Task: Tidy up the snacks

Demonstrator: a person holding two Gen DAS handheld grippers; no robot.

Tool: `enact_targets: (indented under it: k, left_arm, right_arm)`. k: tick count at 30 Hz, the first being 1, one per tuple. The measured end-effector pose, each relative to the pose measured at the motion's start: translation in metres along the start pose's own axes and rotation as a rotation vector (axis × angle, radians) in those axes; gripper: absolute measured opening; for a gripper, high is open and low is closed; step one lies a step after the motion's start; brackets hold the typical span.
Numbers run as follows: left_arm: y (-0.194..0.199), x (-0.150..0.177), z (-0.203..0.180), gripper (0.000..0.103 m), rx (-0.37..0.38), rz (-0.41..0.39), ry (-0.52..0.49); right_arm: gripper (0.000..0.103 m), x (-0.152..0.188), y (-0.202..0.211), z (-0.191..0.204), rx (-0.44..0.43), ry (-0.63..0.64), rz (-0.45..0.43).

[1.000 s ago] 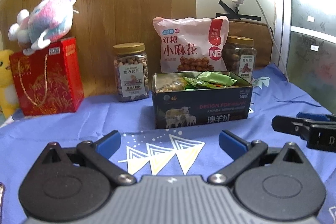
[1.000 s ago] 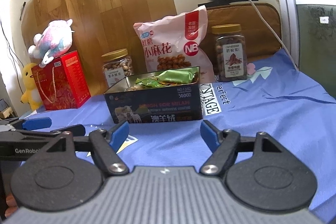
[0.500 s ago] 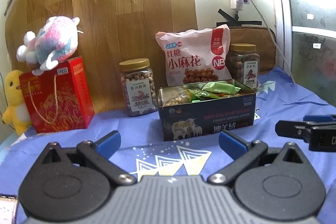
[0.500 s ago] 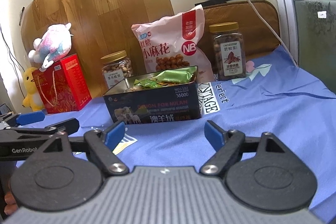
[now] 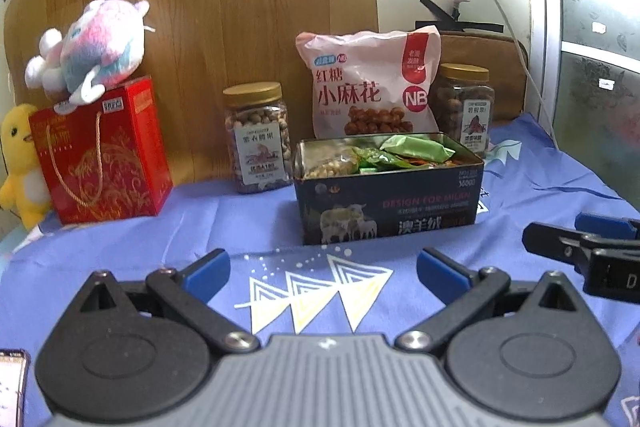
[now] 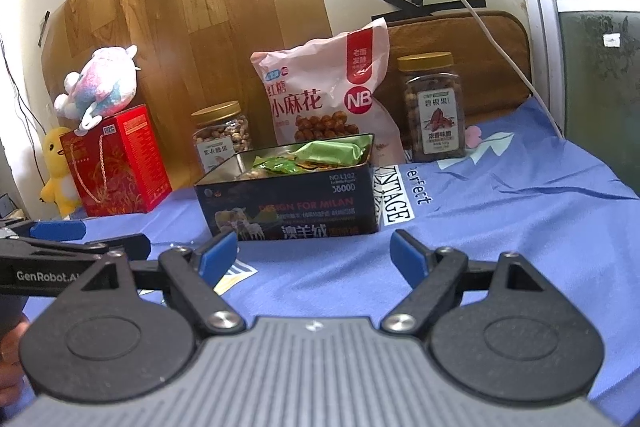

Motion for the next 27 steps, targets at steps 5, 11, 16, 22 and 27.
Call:
enact_targets:
  k: [5,11,16,22,27]
  left_arm:
    - [-0.006,0.001,0.002,0.103,0.033,0.041,0.027]
    - [-0.013,0.005,0.001,0.103,0.049,0.084,0.036]
    - [-0.016,0.006,0.002,0.103,0.059,0.103,0.050]
    - [-0.021,0.008,0.004,0.103,0.062,0.122,0.060]
    - [-0.021,0.008,0.005,0.103,0.057,0.126,0.064]
  right_arm:
    - [0.086,0.001,0.000,0.000,0.000,0.000,0.001]
    - [0.086,0.002,-0.001,-0.004,0.003,-0.009,0.005]
    - [0.086,0.002,-0.002,-0.006,0.002,-0.014,0.015]
    - [0.086,0.005,-0.004,-0.004,-0.008,-0.011,0.034]
    - [0.086,0.007,-0.004,-0.001,-0.015,-0.004,0.043]
Point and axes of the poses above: each gripper's, at about its wrist camera, not at the fingertips, and y roughly against the way its jaws point, z to its left, x to its underside, the point moved 2 cm from there along -y, roughly the way its jaws point, and after that the axes turned 13 degrees about x, right-handed, at the moved point
